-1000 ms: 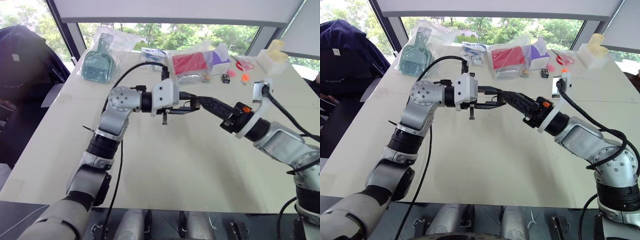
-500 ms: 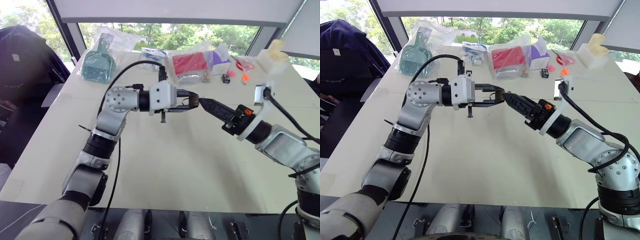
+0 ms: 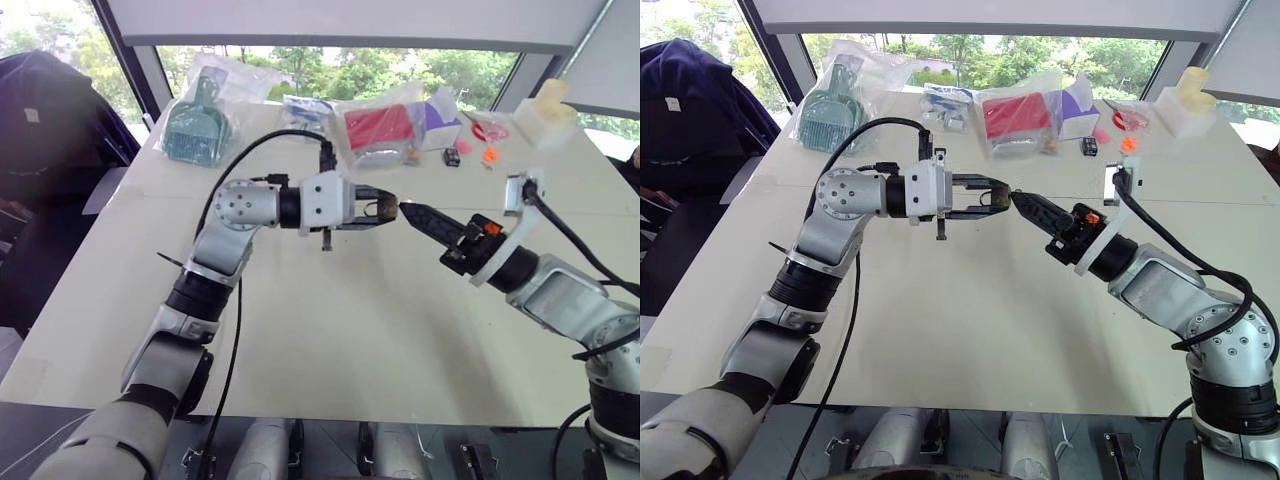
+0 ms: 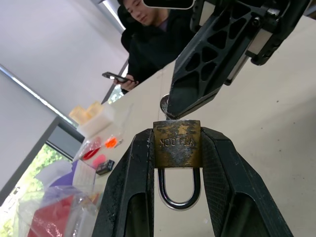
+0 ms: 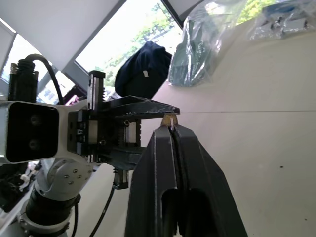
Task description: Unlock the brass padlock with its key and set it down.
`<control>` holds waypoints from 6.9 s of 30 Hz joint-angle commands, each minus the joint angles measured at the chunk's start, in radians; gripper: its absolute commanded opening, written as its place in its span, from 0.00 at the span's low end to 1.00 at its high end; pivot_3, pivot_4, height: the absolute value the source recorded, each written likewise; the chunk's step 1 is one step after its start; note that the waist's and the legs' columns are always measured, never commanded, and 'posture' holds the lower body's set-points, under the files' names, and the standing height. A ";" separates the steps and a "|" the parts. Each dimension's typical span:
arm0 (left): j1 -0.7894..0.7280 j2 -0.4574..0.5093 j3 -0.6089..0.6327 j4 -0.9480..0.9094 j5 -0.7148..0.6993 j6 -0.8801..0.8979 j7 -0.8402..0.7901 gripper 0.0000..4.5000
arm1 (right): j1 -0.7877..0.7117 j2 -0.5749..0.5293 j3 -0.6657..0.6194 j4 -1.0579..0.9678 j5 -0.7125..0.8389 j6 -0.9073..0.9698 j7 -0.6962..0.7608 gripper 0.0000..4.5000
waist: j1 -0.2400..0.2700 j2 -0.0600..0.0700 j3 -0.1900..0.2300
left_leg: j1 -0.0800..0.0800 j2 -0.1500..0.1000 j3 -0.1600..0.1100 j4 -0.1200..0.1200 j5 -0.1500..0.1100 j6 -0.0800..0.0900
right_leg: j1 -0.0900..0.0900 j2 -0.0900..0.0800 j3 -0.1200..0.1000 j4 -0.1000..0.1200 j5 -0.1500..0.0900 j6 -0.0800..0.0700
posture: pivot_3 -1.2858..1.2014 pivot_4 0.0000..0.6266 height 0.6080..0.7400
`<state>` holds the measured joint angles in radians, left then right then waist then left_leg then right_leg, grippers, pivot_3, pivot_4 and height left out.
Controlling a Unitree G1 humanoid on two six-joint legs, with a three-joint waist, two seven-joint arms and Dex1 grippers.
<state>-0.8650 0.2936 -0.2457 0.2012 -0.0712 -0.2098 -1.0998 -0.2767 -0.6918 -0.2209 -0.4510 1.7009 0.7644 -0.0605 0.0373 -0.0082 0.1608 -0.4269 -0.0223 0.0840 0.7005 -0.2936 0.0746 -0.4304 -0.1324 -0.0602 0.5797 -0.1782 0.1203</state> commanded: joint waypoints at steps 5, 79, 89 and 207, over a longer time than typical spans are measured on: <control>0.001 -0.003 -0.009 0.003 0.065 -0.175 0.096 0.16 | 0.010 0.063 -0.005 -0.005 0.079 -0.040 -0.123 0.03 | 0.001 0.000 0.000 | 0.000 0.000 0.000 0.000 0.000 0.000 | 0.000 -0.001 0.000 0.000 0.000 0.000 | 0.52 0.24 0.96; -0.034 0.065 -0.025 0.130 0.394 -0.624 0.557 0.16 | 0.003 0.297 0.028 -0.023 0.021 -0.142 -0.229 0.01 | 0.000 0.004 0.001 | 0.000 0.001 0.001 -0.002 0.000 0.000 | -0.002 -0.001 0.000 0.000 0.001 0.002 | 0.52 0.24 0.96; -0.062 0.084 -0.042 0.179 0.498 -0.697 0.679 0.16 | -0.007 0.364 0.050 -0.022 0.065 -0.194 -0.331 0.01 | -0.002 0.004 0.001 | 0.000 0.001 0.002 -0.003 0.000 0.000 | -0.003 -0.001 0.000 0.000 0.002 0.003 | 0.52 0.24 0.96; 0.182 0.213 0.112 -0.186 -0.287 0.748 -0.054 1.00 | -0.123 0.081 0.059 0.452 -0.309 0.280 0.183 0.01 | -0.034 0.006 0.003 | -0.002 0.001 0.002 -0.003 0.000 -0.001 | -0.005 -0.002 0.000 0.000 0.000 0.000 | 0.52 0.24 0.96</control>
<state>-0.6826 0.4944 -0.1657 0.1218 -0.2918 0.4534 -1.1500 -0.3665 -0.6017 -0.1538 -0.0295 1.4092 1.0242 0.0915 0.0029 -0.0022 0.1638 -0.4293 -0.0215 0.0858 0.6974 -0.2940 0.0735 -0.4358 -0.1349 -0.0596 0.5797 -0.1784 0.1200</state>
